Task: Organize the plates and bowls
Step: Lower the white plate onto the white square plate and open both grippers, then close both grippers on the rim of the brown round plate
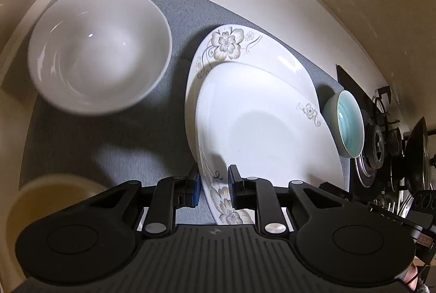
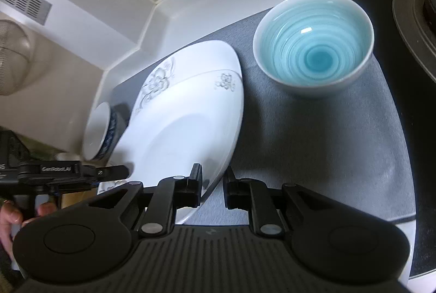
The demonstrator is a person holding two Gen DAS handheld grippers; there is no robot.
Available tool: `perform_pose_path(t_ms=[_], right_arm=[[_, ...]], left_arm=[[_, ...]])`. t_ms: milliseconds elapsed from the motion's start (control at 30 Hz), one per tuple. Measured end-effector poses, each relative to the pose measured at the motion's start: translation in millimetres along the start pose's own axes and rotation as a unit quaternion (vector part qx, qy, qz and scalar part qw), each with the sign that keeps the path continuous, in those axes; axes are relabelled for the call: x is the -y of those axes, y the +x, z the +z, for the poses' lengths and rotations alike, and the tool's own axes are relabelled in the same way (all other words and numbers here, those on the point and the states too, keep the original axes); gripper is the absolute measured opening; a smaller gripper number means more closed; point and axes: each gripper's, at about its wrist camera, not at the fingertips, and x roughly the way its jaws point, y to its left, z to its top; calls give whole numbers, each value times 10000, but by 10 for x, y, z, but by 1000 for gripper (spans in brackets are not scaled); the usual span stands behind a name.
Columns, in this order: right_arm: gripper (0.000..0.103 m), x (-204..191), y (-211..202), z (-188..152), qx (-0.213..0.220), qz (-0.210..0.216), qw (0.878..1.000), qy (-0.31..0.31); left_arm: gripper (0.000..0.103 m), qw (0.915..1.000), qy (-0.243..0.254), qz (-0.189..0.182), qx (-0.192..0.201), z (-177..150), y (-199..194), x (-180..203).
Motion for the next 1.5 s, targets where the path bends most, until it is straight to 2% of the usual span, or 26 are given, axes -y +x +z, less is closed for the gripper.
perform_pose_path(t_ms=[100,233,500,667,800,933,1133,1200,1300,1333,1367,1400,1433,1500], right_arm=[[16,-52,66,25,114,-170,9998,13],[17,-207,150,30,379,-562,9973,-284],[18,-261,185,21,751,-900,9925,-342],[23,-354,258,-5,692,-1483,9854,-481],[22,-269,260,-18,722,-1336,9882,-197],[21,-313,223,-52,675,-1386,9877,-254],[20,-264,193,-111,704,-1193,9904,48],[16,-265,249,-82,689,-1172,9907,49],[18,-283,220,-96,709,-1174,9905,46],[18,-295,162,-132,726,-1112,9911,8],[22,-321,107,-181,651,-1016,9927,-74],[25,-361,66,-247,515,-887,9945,-221],[27,-412,27,-337,372,-825,9951,-405],[45,-523,-14,-582,77,-951,9927,-739]], left_arm=[[21,10000,-26,-11,-95,88,59,-59],[23,9993,-200,-143,-270,132,149,-161],[22,9968,-239,-595,-479,-34,73,-241],[17,9969,-27,-622,-474,-21,52,-201],[15,9965,-97,-677,-474,64,96,-249],[14,9970,-114,-602,-479,141,124,-256],[15,9963,-147,-692,-487,147,150,-286],[15,9967,-136,-651,-466,156,159,-274],[15,9988,121,-378,-270,98,48,-178],[16,9991,286,-287,-148,47,-42,-120],[26,9987,456,-246,-23,-13,-131,-66],[42,9977,616,-268,58,-80,-207,-28],[48,9966,758,-312,107,-150,-265,-3],[52,9946,982,-304,113,-309,-328,32]])
